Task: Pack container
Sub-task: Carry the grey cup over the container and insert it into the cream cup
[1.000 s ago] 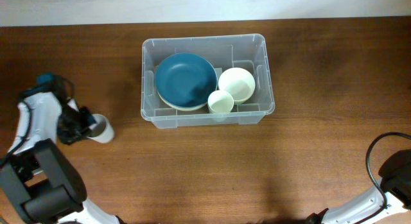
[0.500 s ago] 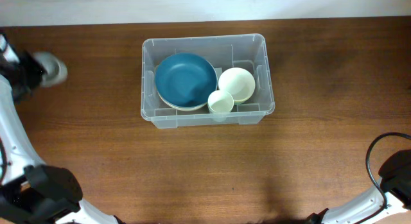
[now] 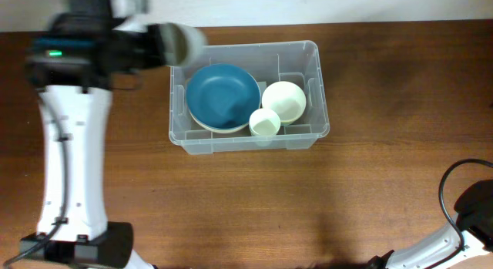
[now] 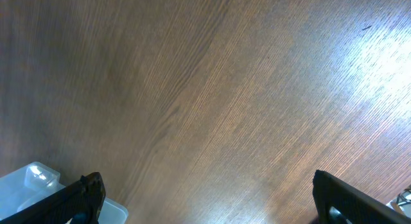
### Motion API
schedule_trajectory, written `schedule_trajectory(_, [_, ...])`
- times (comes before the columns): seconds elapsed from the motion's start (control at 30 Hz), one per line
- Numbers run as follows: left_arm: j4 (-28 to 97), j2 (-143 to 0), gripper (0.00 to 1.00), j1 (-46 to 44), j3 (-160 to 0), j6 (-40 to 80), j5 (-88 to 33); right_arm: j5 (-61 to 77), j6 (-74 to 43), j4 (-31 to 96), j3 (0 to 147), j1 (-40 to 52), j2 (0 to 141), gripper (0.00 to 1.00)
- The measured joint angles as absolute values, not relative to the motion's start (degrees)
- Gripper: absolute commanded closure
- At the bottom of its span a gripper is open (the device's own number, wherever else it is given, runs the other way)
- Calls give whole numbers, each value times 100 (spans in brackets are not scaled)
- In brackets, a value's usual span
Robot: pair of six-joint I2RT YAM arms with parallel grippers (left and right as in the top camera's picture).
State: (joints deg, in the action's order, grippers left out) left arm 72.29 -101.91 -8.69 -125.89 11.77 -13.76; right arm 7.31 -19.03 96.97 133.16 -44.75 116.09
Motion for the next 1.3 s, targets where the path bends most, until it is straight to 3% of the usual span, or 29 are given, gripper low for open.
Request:
schedule_trajectory(0.23, [7443,-10715,99,-2134,-12591,1157,-880,731,-1905,9697,13316,-4475,11609,1])
schedule_trajectory(0.47, [7677,-11852,99,-2783,-12586,1157,-773,731,-1903,9699,13316,-4475,11607,1])
schedule_trajectory(1.07, [8232,-12359,91,-2882,-12580,1072,-768,731,-1907,9697,13316,-4475,11609,1])
schedule_trajectory(1.3, [8156,-12359,73,-2882,-12580,1007,-768,731,-1907,9697,13316,-4475,11609,1])
